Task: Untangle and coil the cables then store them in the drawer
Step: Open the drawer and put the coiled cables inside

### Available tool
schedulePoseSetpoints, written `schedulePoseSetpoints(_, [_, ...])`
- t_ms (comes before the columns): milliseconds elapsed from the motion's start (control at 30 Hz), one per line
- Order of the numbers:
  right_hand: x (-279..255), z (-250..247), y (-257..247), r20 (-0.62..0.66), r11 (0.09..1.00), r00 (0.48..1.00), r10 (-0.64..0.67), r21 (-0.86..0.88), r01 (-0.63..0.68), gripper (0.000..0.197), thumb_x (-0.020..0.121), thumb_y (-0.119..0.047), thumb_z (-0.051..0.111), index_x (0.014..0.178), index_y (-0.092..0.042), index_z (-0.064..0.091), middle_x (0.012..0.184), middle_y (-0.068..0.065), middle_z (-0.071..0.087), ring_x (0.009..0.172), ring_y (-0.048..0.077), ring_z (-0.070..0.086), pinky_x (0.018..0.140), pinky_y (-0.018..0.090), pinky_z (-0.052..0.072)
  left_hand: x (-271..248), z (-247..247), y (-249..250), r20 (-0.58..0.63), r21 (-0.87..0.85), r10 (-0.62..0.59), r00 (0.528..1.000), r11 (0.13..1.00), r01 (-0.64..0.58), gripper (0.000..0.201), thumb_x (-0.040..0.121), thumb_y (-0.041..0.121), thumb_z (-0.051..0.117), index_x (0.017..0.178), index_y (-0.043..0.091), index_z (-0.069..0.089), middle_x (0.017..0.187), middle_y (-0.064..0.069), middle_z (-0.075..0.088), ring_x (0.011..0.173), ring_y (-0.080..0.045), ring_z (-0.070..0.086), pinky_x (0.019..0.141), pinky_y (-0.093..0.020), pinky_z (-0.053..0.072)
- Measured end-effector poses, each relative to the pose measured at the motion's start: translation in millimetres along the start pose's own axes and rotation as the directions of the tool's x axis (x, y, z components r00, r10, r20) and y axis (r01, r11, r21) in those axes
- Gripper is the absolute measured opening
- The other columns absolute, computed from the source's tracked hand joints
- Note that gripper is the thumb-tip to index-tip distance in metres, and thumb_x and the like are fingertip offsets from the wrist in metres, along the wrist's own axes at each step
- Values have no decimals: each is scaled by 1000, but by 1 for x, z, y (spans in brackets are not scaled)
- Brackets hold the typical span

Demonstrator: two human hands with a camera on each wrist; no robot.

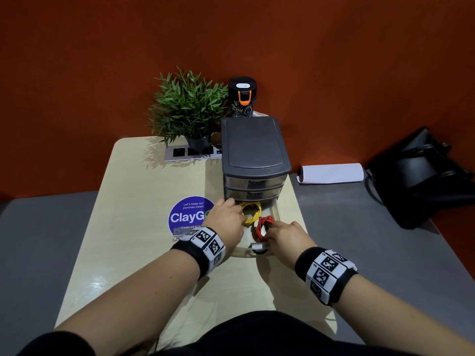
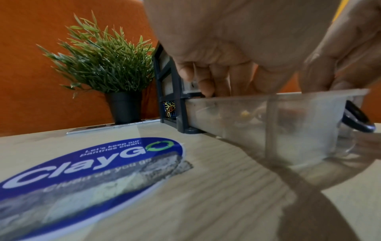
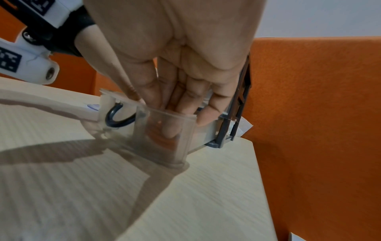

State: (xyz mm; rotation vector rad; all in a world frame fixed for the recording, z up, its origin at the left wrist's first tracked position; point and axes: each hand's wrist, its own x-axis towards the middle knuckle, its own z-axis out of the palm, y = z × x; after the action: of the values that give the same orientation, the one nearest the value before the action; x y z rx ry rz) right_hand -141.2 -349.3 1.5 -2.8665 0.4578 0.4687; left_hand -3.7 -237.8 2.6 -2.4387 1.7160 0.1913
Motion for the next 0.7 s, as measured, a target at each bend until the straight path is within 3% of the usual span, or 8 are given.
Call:
schedulePoseSetpoints(200, [-15,-6,-3,-49,997,998,-26,70,30,30,98,-35,40,112,-26,66,108,-6,60,96,16,53,93,29,29,-1,-4,3,91,59,-11,996,998,5,39,93,29,47,130,20,54,124,-3,51,114,-22,39,97,-36,30])
schedulePoseSetpoints(367, [-19,-4,1,-44,995,998,-50,82,53,29,98,-22,42,117,-31,61,113,-8,59,103,14,51,94,30,28,-3,-6,12,91,112,-125,988,987,114,34,92,27,48,120,12,61,129,-7,44,118,-25,37,99,-37,31])
schedulePoseSetpoints(467, [-21,-4,0,-67,995,996,-52,84,57,27,98,-24,45,117,-32,61,112,-9,59,102,14,51,94,29,29,-5,-9,12,78,10,-101,992,995,101,33,92,24,47,122,16,60,123,-5,47,115,-23,39,99,-36,32])
schedulePoseSetpoints(533, [-23,-5,0,-77,996,995,-58,62,63,26,98,-25,46,119,-31,61,113,-8,59,104,16,49,95,28,28,-8,-20,7,-3,-160,-67,998,985,65,31,92,20,48,121,22,60,118,0,49,113,-19,40,99,-33,31])
schedulePoseSetpoints(600, [-25,-5,0,-105,996,992,-74,48,79,25,98,-27,47,118,-31,61,110,-7,58,105,18,48,95,30,28,-12,-36,0,-203,-351,-119,972,935,41,28,90,13,48,113,23,61,113,3,51,109,-16,42,97,-30,32])
schedulePoseSetpoints(700, [-29,-4,-1,-209,997,975,-80,6,83,13,81,-22,71,93,-26,69,90,-4,63,86,21,58,79,34,41,-11,-55,-18,-522,-440,-262,812,898,6,40,76,-5,51,109,17,62,111,-2,56,107,-20,45,96,-34,34])
